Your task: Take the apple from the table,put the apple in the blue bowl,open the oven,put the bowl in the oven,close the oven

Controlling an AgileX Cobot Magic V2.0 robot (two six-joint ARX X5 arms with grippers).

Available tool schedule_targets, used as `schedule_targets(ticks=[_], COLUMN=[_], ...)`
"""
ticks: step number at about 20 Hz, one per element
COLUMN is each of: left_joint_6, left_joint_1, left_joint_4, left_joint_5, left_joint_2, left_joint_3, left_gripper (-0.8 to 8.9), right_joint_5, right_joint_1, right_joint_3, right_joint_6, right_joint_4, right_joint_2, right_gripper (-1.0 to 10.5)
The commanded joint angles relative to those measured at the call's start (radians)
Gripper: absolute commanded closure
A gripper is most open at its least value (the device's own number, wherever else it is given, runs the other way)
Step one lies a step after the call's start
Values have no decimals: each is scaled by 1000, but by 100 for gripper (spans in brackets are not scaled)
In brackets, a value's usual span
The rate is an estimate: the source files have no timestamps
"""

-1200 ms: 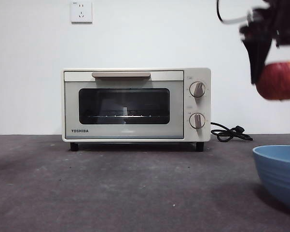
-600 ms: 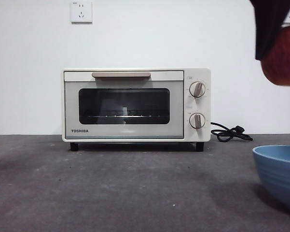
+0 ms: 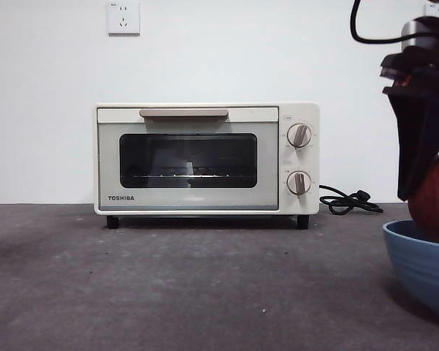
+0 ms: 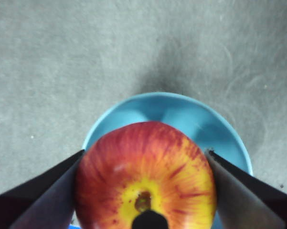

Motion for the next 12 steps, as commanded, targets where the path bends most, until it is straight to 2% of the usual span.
schedule_targets(ticks=[1, 9, 12], left_joint_6=[10, 10, 10], left_joint_1=[2, 2, 2], left_joint_4=[16, 23, 32], left_joint_5=[4, 3, 3], left_joint_2=[0, 0, 3], left_joint_3=[1, 1, 1], left_gripper=[818, 818, 818], right_joint_5=[-2, -2, -3], right_joint_1=[2, 2, 2], right_joint_3=[-10, -10, -10], right_joint_6=[17, 9, 8], right_joint_4=[22, 26, 23], right_joint_2=[27, 119, 119], right_gripper=[949, 918, 627])
